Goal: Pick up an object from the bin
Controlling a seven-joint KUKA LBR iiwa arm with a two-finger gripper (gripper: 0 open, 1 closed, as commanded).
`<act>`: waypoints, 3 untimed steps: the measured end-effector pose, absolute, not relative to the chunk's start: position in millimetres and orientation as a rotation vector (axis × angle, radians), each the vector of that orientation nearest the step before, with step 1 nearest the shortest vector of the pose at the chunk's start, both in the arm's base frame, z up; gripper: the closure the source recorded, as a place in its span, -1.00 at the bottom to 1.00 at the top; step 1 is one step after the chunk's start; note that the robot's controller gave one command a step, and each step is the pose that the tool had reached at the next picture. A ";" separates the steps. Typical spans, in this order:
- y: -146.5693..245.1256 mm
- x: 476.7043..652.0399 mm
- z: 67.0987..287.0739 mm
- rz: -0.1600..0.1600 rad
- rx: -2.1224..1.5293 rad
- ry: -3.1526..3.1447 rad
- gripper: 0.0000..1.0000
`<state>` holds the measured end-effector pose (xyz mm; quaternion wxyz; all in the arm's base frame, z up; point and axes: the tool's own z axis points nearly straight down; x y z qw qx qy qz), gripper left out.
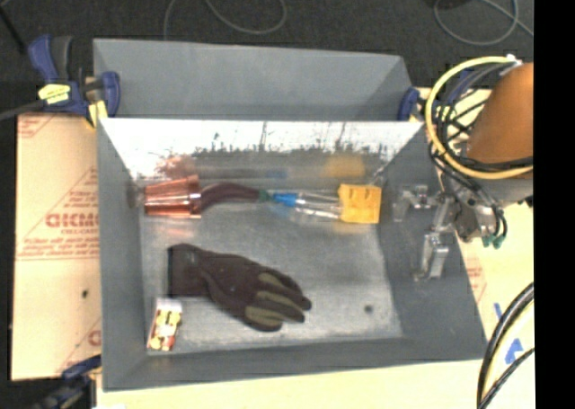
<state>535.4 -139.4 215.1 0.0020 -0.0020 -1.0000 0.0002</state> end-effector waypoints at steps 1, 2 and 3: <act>-138.7 536.8 219.9 0.003 0.000 -3.146 -1.00; -134.9 577.4 159.9 0.003 -0.053 -3.150 -1.00; -139.2 638.9 161.6 0.006 0.045 -3.152 -1.00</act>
Offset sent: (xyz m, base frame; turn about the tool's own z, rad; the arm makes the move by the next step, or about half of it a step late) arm 0.0904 0.0121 -0.1451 0.0731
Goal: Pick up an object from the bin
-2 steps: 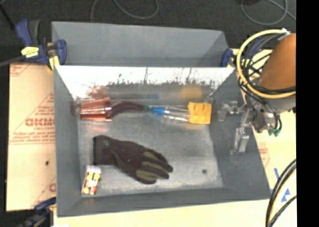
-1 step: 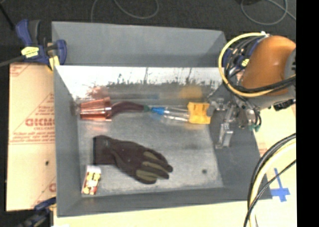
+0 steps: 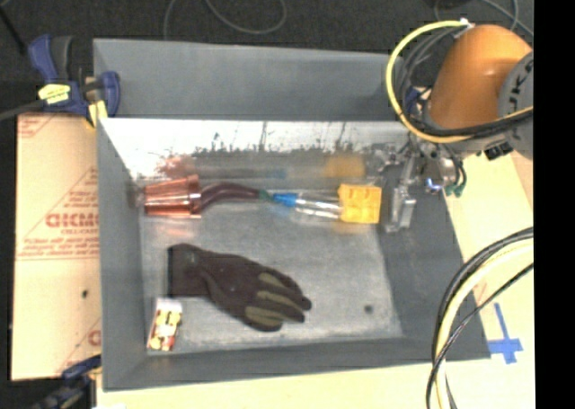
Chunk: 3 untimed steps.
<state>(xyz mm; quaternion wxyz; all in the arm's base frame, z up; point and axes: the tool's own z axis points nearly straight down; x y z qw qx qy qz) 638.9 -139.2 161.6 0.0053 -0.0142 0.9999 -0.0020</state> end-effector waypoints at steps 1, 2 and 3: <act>-135.0 631.1 143.9 -0.002 0.167 3.124 -1.00; -139.3 642.0 88.8 -0.015 -0.066 3.103 -1.00; -137.6 632.9 96.9 -0.009 -0.079 3.125 1.00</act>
Offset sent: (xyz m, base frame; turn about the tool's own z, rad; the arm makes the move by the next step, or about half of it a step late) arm -0.0029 0.0009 -0.0916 -0.0237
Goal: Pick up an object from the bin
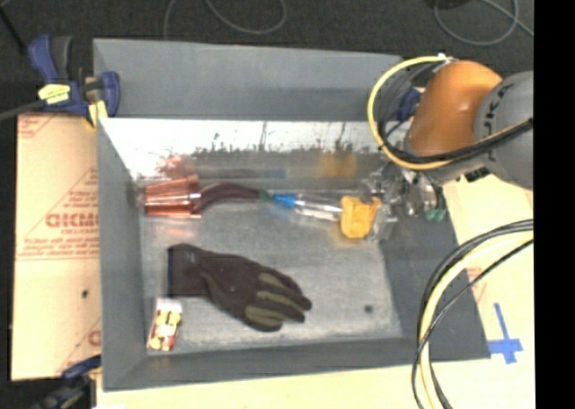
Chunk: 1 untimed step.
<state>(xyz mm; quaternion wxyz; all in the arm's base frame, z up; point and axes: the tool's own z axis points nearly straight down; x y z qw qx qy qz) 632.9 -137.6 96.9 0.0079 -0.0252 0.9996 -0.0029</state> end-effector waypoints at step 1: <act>-137.6 632.9 96.9 -0.009 -0.079 3.125 1.00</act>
Offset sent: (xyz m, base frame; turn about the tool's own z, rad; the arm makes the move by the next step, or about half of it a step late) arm 0.0001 0.0000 0.0079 0.0000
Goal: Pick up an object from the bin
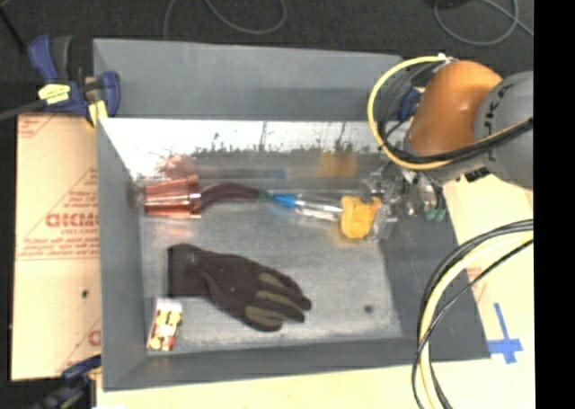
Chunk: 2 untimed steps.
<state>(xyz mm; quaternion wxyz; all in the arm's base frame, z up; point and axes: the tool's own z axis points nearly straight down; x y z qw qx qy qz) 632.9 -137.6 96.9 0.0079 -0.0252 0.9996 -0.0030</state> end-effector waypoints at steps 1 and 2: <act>-137.7 632.8 98.1 -0.010 -0.079 3.124 1.00; -138.1 633.3 100.7 -0.011 -0.079 3.122 1.00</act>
Offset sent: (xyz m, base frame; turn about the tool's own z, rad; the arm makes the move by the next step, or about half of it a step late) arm 0.0001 0.0001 0.0032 0.0000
